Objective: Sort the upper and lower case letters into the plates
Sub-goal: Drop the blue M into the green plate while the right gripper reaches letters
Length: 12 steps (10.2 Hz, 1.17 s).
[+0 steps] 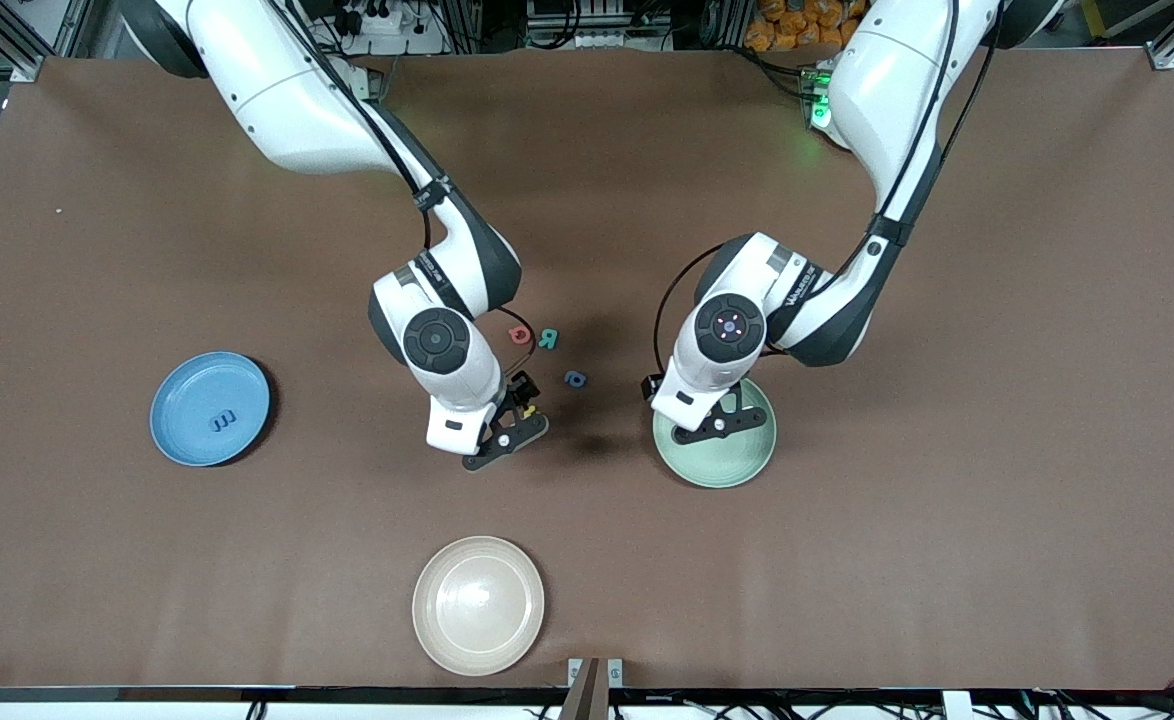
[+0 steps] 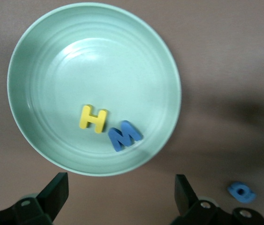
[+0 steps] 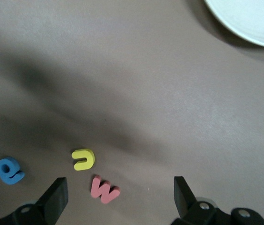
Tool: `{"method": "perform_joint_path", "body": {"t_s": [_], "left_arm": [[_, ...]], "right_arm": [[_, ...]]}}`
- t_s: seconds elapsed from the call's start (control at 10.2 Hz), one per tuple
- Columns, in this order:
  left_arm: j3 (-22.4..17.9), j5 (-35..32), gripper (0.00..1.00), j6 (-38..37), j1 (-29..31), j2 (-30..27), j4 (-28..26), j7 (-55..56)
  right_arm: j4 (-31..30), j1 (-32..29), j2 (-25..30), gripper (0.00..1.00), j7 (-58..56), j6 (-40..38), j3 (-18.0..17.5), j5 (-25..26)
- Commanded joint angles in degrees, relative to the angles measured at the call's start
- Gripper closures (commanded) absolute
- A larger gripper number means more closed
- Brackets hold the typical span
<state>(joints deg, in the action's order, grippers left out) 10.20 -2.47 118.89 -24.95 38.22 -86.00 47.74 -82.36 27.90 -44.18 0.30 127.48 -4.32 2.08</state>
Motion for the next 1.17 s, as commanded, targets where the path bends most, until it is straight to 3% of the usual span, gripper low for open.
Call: {"method": "perform_joint_path", "body": {"t_s": [0.0,0.29,1.08], "left_arm": [[1.22,1.50,0.00,-1.99,-0.27,-2.88,-0.58,-0.01],[5.35,1.50,0.00,-3.40,-0.01,-5.34,-0.58,-0.10],[5.80,2.64,0.00,-4.81,0.17,-5.26,-0.23,-0.19]], "right_arm": [[2.03,1.36,-2.92,0.00,-1.18,1.97,0.19,0.46],[1.94,2.77,-4.51,0.00,-1.18,3.48,0.19,0.38],[1.94,3.56,-6.54,0.00,-1.18,5.06,0.28,1.34]]}}
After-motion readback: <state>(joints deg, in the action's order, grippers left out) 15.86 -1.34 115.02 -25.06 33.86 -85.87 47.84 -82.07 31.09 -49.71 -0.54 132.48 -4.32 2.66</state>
